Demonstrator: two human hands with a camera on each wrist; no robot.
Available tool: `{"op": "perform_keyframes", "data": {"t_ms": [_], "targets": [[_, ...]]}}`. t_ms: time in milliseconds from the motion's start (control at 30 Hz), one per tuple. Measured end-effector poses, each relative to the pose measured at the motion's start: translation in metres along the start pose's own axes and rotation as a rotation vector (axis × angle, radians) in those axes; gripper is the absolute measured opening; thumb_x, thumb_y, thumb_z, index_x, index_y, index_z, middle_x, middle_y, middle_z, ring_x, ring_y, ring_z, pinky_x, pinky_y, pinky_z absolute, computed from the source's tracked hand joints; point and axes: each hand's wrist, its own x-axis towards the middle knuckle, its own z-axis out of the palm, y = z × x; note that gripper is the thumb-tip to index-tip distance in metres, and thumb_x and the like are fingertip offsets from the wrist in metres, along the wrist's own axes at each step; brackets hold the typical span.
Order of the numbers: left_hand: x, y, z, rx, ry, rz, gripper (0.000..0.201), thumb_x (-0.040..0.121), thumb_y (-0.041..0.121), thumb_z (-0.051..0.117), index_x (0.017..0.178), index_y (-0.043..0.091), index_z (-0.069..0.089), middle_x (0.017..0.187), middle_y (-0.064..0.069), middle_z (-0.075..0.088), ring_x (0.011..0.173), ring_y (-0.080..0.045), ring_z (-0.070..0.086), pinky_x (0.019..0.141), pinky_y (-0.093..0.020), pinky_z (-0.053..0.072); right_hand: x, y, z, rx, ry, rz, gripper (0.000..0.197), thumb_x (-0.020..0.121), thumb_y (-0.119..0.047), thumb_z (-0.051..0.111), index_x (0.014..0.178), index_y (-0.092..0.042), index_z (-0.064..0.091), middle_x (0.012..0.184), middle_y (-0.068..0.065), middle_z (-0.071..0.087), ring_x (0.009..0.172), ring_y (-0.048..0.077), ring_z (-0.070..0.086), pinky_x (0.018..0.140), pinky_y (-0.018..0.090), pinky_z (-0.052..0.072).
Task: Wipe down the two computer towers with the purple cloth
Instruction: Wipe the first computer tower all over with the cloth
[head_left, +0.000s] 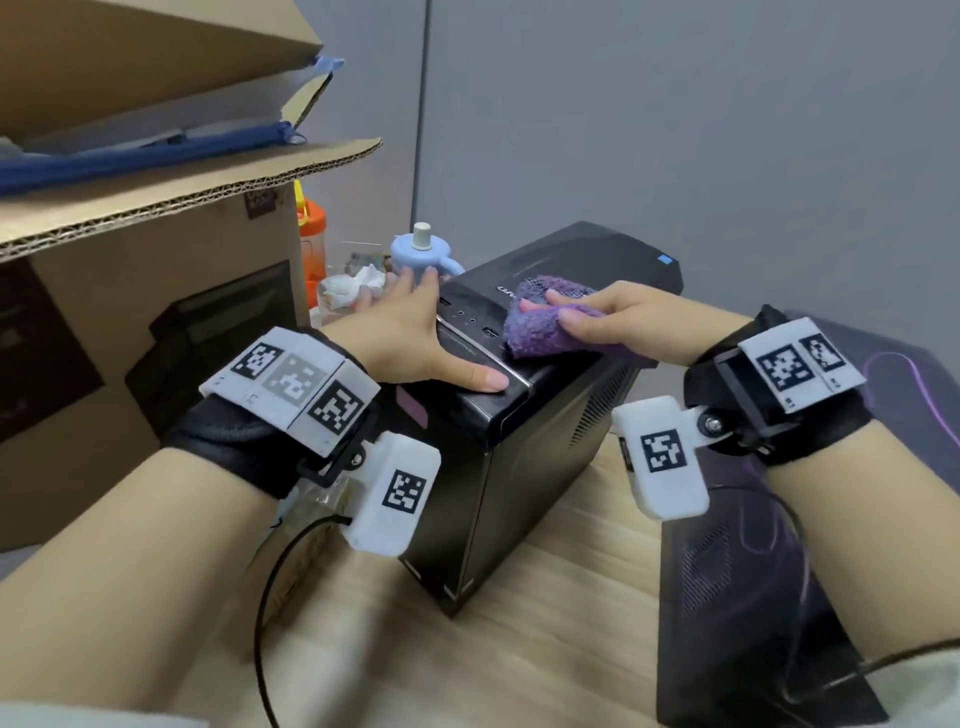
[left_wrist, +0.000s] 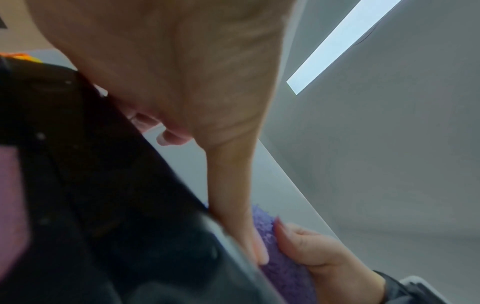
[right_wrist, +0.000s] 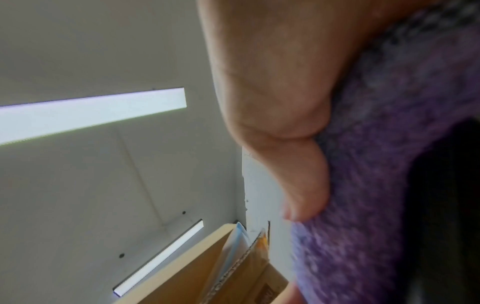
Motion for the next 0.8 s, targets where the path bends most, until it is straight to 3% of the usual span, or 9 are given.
{"op": "perform_keyframes", "data": {"t_ms": [67,100,267,400,433,533,633,767,800], "targets": [[-0.002,0.001,-0.002,-0.066,0.001,0.013,0.138,0.04,0.077,0.073,0.149,0.018,0.01,0.151,-0.005,0.031,0.138,-0.025,0.032,0.115,-0.043,0.03,-0.002,-0.006,0.001,-0.009,-0.059,-0.012,0.037,0.097,-0.028,0.041,0.131,-0.017,0.053,0.141,-0.022,0.039,0.131,-0.017,0.016,0.107,0.012,0.012],[-0.002,0.002,-0.003,-0.063,0.011,0.018,0.136,0.04,0.075,0.072,0.147,0.017,0.013,0.148,-0.004,0.036,0.135,-0.024,0.037,0.113,-0.042,0.034,-0.001,-0.009,0.004,-0.043,-0.07,-0.023,0.038,0.097,-0.029,0.041,0.133,-0.02,0.049,0.142,-0.023,0.037,0.131,-0.016,0.014,0.11,0.015,0.009],[-0.004,0.006,-0.003,0.018,0.011,-0.005,0.13,0.053,0.069,0.07,0.15,0.013,0.004,0.156,-0.008,0.023,0.142,-0.026,0.025,0.113,-0.038,0.027,0.026,-0.045,0.019,-0.309,-0.053,0.018,0.047,0.099,-0.036,0.034,0.145,-0.03,0.025,0.157,-0.001,0.015,0.146,0.007,0.003,0.117,0.028,0.003],[-0.002,0.0,-0.002,-0.007,0.02,0.006,0.126,0.061,0.063,0.071,0.151,0.012,-0.001,0.159,-0.008,0.016,0.146,-0.025,0.017,0.116,-0.039,0.023,0.043,-0.068,0.023,-0.424,-0.057,0.021,0.047,0.101,-0.034,0.026,0.147,-0.024,0.021,0.157,0.002,0.018,0.146,0.013,0.007,0.104,0.016,0.005],[-0.001,0.0,-0.002,-0.011,0.015,0.009,0.126,0.06,0.064,0.07,0.151,0.012,-0.001,0.159,-0.008,0.017,0.145,-0.025,0.018,0.116,-0.039,0.023,0.043,-0.069,0.023,-0.428,-0.058,0.015,0.046,0.101,-0.034,0.025,0.146,-0.024,0.022,0.157,0.001,0.02,0.146,0.013,0.009,0.101,0.016,0.006],[-0.002,-0.001,-0.004,-0.029,-0.007,0.013,0.137,0.044,0.074,0.065,0.151,0.015,0.003,0.156,-0.007,0.023,0.143,-0.025,0.025,0.117,-0.039,0.027,0.034,-0.062,0.019,-0.394,-0.085,0.019,0.048,0.1,-0.039,0.025,0.146,-0.029,0.019,0.158,-0.004,0.013,0.146,0.009,0.006,0.113,0.023,0.005],[0.0,-0.002,-0.004,-0.035,0.001,0.034,0.138,0.038,0.078,0.065,0.149,0.018,0.01,0.15,-0.006,0.035,0.136,-0.025,0.036,0.113,-0.041,0.033,0.022,-0.044,0.011,-0.337,-0.118,0.034,0.048,0.096,-0.048,0.031,0.142,-0.035,0.03,0.156,-0.009,0.018,0.145,0.008,0.013,0.121,0.034,0.006],[0.0,-0.001,-0.004,-0.053,0.005,0.041,0.134,0.033,0.076,0.067,0.145,0.021,0.018,0.141,-0.001,0.045,0.127,-0.022,0.045,0.108,-0.038,0.038,0.005,-0.033,0.002,-0.266,-0.126,0.089,0.082,0.07,-0.077,0.044,0.127,-0.019,0.056,0.143,-0.011,0.045,0.137,0.005,0.034,0.119,0.036,0.02],[0.0,-0.001,-0.004,-0.052,0.01,0.043,0.133,0.034,0.075,0.068,0.145,0.021,0.019,0.141,0.0,0.045,0.127,-0.021,0.045,0.108,-0.037,0.038,0.005,-0.031,0.001,-0.27,-0.122,0.1,0.083,0.071,-0.078,0.044,0.122,-0.016,0.059,0.14,-0.009,0.05,0.135,0.007,0.038,0.118,0.036,0.022]]}}
